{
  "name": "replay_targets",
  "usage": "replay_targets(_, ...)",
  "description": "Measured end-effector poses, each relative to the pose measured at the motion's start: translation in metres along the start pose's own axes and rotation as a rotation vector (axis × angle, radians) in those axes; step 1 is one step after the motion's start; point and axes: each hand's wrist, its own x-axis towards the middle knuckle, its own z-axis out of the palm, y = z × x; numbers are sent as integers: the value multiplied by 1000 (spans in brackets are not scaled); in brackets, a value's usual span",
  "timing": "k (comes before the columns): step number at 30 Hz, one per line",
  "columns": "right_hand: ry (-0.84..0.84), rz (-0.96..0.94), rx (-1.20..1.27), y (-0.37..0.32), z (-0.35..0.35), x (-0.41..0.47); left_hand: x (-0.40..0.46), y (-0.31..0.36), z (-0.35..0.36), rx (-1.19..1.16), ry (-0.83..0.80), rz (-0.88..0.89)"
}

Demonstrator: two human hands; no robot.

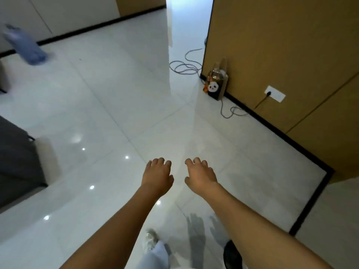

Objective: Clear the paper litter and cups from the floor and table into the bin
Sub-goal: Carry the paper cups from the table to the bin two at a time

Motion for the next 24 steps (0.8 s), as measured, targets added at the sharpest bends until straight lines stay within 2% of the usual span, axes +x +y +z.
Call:
replay_targets(5,-31,-187,-61,-141,-14,73,-4,-155,-34,-82,28,-220)
replay_targets(10,-47,-364,-118,-245,-27,135,-1,-265,-55,-150,34,-402)
replay_targets(17,-95,-488,-199,-326,-57,248,60,-367,-77,-240,49,-536)
replay_targets(24,-129,-581,-298,-398,-113,406,182,-463,-135,-301,86,-646)
